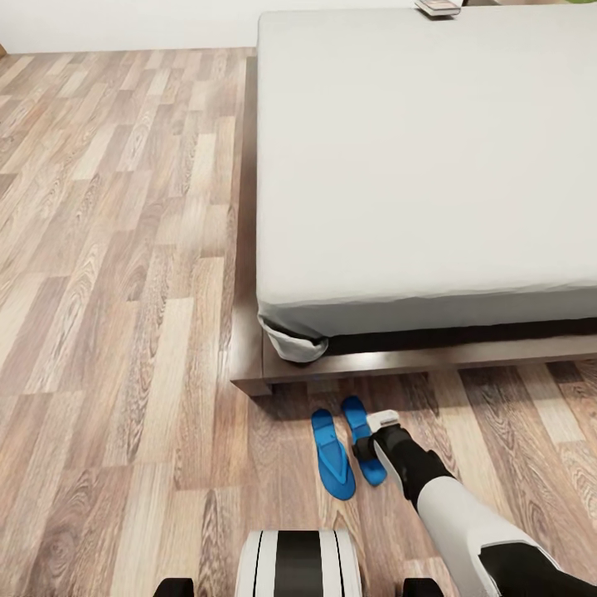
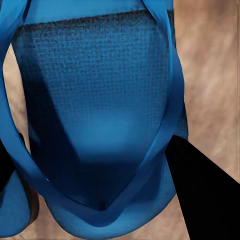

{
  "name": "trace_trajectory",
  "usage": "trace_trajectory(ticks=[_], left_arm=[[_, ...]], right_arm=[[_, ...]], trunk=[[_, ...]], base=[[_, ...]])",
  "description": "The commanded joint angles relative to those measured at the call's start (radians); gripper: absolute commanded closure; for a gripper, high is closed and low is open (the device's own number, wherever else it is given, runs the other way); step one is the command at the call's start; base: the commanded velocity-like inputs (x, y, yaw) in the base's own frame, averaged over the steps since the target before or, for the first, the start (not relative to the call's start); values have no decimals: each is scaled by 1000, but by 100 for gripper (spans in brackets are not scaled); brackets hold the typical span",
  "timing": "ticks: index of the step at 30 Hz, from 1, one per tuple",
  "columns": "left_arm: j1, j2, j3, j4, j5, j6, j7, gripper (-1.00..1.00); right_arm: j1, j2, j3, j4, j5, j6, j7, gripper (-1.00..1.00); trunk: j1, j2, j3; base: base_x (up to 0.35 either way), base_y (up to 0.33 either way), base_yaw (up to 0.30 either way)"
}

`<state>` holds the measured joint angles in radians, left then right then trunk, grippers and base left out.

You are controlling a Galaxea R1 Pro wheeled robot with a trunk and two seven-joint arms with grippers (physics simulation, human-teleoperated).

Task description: In the bedroom, move the book from the bed onto either nightstand, and place the two sandals side by side next to the bed.

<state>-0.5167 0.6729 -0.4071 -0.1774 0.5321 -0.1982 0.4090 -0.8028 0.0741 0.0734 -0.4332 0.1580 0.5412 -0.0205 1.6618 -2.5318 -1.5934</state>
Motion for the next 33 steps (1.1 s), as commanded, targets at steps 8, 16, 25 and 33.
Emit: trace_trajectory(ticks=[8,16,25,33], left_arm=[[0,1,-9,0,9,-3,4,-100],[0,1,-9,0,7,-3,4,-100],[0,1,-9,0,6,-3,4,-100],[0,2,-10,0,6,-3,4,-100]], right_arm=[[-24,1,5,25,3,6,-4,100],[-27,1,5,32,3,6,-4,100],[-29,1,5,32,3,6,-4,100],[-34,3,5,33,3,6,-4,100]], trunk=[[1,-1,-12],[3,-2,-28],[4,-2,-35],[4,-2,-35]], base=[[0,0,0],[0,0,0],[0,0,0],[0,0,0]])
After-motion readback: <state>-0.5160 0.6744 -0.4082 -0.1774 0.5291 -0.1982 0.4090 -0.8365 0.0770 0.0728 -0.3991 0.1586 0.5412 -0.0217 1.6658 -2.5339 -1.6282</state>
